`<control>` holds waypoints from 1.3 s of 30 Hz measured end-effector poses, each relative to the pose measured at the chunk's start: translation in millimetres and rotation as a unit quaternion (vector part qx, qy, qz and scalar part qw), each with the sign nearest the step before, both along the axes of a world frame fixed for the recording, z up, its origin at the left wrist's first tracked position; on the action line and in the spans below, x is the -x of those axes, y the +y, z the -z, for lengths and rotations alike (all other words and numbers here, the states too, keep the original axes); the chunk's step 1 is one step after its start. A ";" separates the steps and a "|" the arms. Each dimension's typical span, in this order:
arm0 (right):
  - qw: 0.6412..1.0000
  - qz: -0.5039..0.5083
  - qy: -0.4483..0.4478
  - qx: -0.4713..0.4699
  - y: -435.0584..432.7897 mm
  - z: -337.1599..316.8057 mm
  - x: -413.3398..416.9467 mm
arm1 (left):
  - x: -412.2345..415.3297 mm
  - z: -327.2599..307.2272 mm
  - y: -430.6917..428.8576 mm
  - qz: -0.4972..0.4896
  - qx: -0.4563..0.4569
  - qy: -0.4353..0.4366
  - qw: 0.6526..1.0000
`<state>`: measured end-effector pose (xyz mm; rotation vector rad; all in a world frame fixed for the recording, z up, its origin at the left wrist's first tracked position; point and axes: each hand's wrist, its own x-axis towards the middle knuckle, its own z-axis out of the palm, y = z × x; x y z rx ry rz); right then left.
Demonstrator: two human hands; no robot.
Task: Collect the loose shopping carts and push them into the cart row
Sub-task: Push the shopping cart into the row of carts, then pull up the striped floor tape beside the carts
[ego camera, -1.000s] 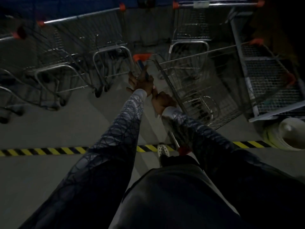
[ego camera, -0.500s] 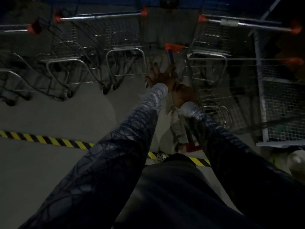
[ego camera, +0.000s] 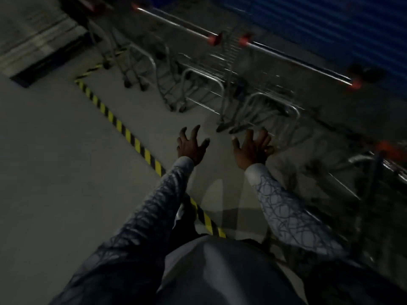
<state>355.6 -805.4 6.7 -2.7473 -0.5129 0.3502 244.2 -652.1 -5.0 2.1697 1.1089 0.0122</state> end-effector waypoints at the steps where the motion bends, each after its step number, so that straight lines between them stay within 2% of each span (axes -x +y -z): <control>1: 1.000 -0.013 0.003 -0.013 30.4 0.5 4.9 | 12.4 0.7 26.1 -0.019 0.004 -0.006 1.000; 5: 0.996 -0.038 0.032 -0.069 136.5 -0.7 18.7 | 58.4 6.2 127.0 -0.086 0.015 -0.023 0.996; 11: 0.977 -0.039 0.158 -0.136 254.7 -7.4 30.8 | 108.0 1.5 244.7 -0.170 0.027 -0.059 0.983; 17: 0.958 -0.133 0.193 -0.164 360.5 -41.1 33.0 | 121.8 -5.4 322.3 -0.241 0.074 -0.118 0.961; 24: 0.932 -0.248 0.239 -0.118 521.7 -5.4 14.6 | 121.2 20.9 427.6 -0.333 0.098 -0.129 0.929; 28: 0.897 -0.315 0.289 -0.110 628.8 6.8 -9.0 | 111.4 22.4 512.4 -0.385 0.095 -0.140 0.907; 31: 0.876 -0.366 0.298 -0.099 709.7 -4.0 -32.4 | 99.3 14.8 574.3 -0.409 0.086 -0.165 0.894; 36: 0.873 -0.378 0.283 -0.120 818.0 -32.8 -44.8 | 86.0 6.5 649.0 -0.456 0.099 -0.201 0.862; 39: 0.856 -0.410 0.298 -0.104 870.2 -31.1 -38.0 | 81.7 2.2 699.7 -0.464 0.106 -0.225 0.850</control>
